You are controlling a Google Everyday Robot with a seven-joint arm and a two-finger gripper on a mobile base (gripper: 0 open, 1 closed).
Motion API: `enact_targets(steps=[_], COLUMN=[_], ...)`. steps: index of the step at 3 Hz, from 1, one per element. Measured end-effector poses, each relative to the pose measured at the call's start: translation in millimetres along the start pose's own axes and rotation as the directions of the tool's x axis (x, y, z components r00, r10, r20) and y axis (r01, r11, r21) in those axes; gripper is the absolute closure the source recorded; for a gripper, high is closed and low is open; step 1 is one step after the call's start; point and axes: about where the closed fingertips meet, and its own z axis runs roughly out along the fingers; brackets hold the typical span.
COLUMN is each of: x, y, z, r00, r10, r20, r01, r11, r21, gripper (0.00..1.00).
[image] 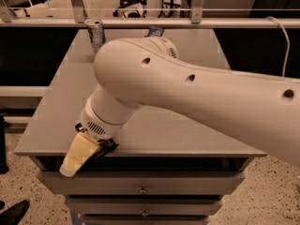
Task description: Move rxbar chocolate near rxbar blueberry
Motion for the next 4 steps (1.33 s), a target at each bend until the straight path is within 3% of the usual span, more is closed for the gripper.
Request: enact_targets(steps=[2,4], x=[2.5,-2.3], y=[-11.9,-11.8], z=[18.2,10.3], r00=[1.0,1.0], r10=[0.026,0.026], r20=[0.016,0.016], r01=[-0.026,-0.027], r11=[0.999,0.999], r21=[0.035,0.036], gripper=[0.49,0.96])
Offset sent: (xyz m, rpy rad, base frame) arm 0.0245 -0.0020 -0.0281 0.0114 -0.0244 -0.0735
